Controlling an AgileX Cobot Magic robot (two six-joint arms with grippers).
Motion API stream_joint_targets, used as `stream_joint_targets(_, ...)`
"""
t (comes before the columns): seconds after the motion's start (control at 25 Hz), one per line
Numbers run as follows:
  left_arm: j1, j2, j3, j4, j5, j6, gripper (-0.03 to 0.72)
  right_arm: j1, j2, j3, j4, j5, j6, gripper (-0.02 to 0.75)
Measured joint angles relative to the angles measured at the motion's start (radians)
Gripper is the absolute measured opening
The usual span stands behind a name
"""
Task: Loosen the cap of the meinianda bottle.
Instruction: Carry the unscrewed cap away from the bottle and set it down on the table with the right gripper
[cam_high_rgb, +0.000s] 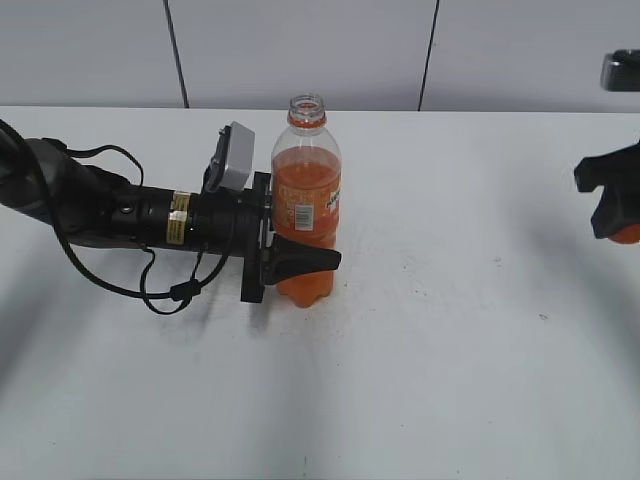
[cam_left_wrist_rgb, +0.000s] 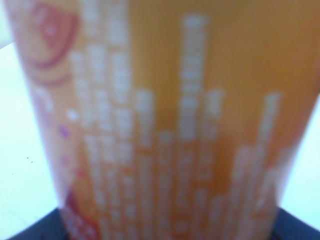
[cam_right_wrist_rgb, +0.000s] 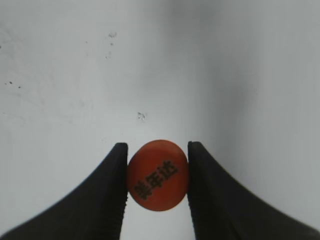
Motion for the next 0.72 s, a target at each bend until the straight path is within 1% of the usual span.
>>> stream_joint_targets(0.16, 0.000, 0.000, 0.000, 0.000, 0.000, -0.001, 0.396, -0.001, 0.030, 0.075, 0.000, -0.114, 0.014, 0.272)
stream_joint_targets(0.4, 0.000, 0.000, 0.000, 0.000, 0.000, -0.003, 0.396, -0.001, 0.162, 0.082, 0.000, -0.253, 0.019, 0.272)
stream_joint_targets(0.72, 0.000, 0.000, 0.000, 0.000, 0.000, -0.003, 0.396, -0.001, 0.273, 0.082, 0.028, -0.333, 0.019, 0.272)
